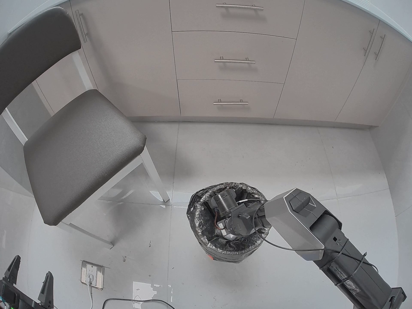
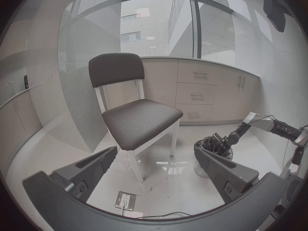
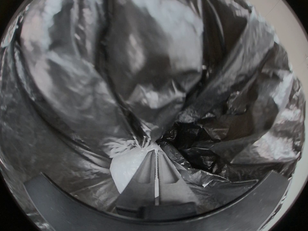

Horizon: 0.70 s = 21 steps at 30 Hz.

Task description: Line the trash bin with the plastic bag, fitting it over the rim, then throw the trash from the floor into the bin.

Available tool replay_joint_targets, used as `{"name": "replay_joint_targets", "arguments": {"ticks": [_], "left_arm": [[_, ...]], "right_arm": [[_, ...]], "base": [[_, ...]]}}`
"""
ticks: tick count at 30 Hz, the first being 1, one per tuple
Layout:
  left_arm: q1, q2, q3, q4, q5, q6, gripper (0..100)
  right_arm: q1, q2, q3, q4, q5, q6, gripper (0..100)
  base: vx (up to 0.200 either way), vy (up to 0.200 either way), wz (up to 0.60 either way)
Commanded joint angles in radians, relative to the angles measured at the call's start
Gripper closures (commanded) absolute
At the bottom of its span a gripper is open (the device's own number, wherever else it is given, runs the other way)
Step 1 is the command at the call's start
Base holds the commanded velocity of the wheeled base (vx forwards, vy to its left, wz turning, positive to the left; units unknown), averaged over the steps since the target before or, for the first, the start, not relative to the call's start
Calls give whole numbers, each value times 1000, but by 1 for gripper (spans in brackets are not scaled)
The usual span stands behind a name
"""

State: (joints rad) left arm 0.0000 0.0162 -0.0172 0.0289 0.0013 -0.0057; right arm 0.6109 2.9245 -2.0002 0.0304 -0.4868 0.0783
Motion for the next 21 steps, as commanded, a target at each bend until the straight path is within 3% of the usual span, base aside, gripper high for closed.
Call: {"name": "replay_joint_targets", "arguments": {"ticks": [1,21], "left_arm": [[0,-16,10,0,0,0,0],[0,-16,10,0,0,0,0]], "right_arm": [[-22,32,0,-1,1,0,100],[-29,104,0,-50,2,-12,100]], "base": [[0,0,0],[0,0,0]]}}
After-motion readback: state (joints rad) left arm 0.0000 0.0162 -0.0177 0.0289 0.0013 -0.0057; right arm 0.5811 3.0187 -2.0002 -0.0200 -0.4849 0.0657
